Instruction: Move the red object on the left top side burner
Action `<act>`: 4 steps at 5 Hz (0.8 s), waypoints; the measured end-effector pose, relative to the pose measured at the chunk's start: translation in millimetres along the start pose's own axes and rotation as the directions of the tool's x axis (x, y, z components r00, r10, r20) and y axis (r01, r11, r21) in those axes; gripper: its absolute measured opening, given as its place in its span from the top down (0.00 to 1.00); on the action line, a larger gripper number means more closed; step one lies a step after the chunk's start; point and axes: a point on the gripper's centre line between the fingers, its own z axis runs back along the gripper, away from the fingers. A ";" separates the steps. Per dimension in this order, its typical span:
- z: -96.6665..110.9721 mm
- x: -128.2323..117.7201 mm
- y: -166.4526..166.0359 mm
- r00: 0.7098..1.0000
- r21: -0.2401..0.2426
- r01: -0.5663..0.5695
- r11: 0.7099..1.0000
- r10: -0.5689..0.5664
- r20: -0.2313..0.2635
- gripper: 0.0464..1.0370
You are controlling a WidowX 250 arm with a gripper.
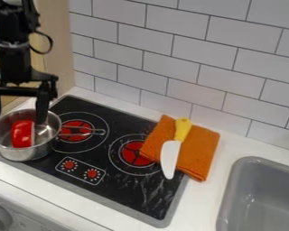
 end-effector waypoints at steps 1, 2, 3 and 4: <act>-5.7 2.1 -2.6 1.000 -0.016 -0.001 1.000 0.001 -0.003 0.04; -12.4 7.0 0.4 1.000 -0.030 -0.023 0.999 0.023 0.006 0.04; -23.7 5.5 1.0 0.999 -0.022 -0.034 0.999 0.033 -0.032 0.04; -32.6 14.2 -1.2 0.999 -0.025 -0.039 0.999 0.038 -0.027 0.04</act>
